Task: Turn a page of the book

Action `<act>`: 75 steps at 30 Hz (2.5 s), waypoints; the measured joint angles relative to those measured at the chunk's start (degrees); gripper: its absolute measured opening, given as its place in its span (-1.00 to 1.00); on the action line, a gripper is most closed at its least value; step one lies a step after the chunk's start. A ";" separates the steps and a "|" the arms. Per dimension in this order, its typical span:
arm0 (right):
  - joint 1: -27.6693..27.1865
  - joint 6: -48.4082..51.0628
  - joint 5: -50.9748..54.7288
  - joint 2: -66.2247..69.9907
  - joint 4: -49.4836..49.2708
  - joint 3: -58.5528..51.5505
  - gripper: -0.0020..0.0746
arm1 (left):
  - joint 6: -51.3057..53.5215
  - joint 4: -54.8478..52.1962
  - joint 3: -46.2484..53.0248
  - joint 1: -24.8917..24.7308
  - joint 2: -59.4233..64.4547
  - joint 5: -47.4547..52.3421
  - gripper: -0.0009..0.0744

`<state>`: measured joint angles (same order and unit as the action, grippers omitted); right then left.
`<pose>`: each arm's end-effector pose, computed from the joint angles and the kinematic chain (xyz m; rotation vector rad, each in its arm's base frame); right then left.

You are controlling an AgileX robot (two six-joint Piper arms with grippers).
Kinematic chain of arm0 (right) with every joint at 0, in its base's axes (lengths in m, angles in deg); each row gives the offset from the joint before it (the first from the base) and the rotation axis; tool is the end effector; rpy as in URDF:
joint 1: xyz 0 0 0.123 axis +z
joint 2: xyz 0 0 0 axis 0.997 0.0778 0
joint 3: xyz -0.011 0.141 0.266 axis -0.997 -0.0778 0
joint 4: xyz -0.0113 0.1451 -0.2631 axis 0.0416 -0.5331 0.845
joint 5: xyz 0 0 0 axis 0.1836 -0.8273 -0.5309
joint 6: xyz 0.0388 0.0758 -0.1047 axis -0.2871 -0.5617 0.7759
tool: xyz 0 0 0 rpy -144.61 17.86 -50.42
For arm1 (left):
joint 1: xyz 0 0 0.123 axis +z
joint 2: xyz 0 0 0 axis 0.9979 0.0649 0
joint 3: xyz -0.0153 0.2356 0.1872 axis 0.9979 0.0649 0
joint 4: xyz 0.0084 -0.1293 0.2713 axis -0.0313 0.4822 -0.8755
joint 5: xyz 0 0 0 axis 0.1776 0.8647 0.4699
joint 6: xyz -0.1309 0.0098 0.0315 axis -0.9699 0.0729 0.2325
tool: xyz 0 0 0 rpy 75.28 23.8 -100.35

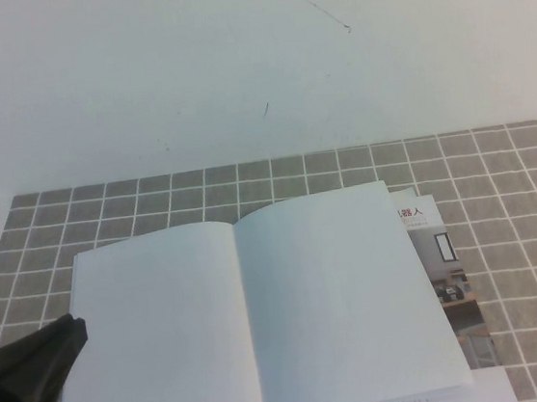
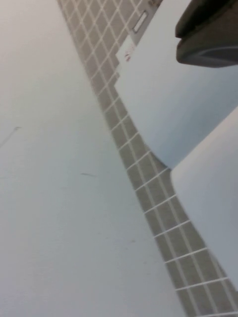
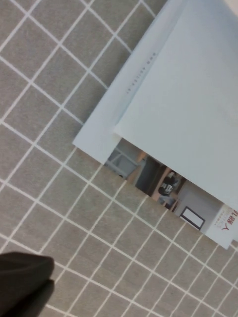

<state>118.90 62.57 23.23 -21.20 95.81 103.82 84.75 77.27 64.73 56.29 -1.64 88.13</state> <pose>0.1565 0.0792 0.2672 -0.7590 2.1152 0.0505 0.1670 -0.0965 0.2916 0.4244 1.6756 -0.4102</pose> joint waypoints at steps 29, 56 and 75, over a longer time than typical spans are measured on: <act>0.00 -7.47 -1.92 -13.52 -1.54 -8.17 -0.95 | -1.41 0.06 5.81 0.00 4.64 -9.73 -0.99; 0.00 -7.09 -2.11 -13.52 -2.52 -8.17 -0.95 | -8.95 0.47 23.70 26.40 -29.76 4.90 -0.99; 0.00 -7.09 -2.11 -13.52 -2.52 -8.17 -0.95 | -7.84 1.19 23.35 26.40 -30.11 13.18 -0.99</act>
<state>118.90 55.48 21.12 -34.73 93.29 95.65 76.90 78.46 88.08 82.69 -31.75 101.31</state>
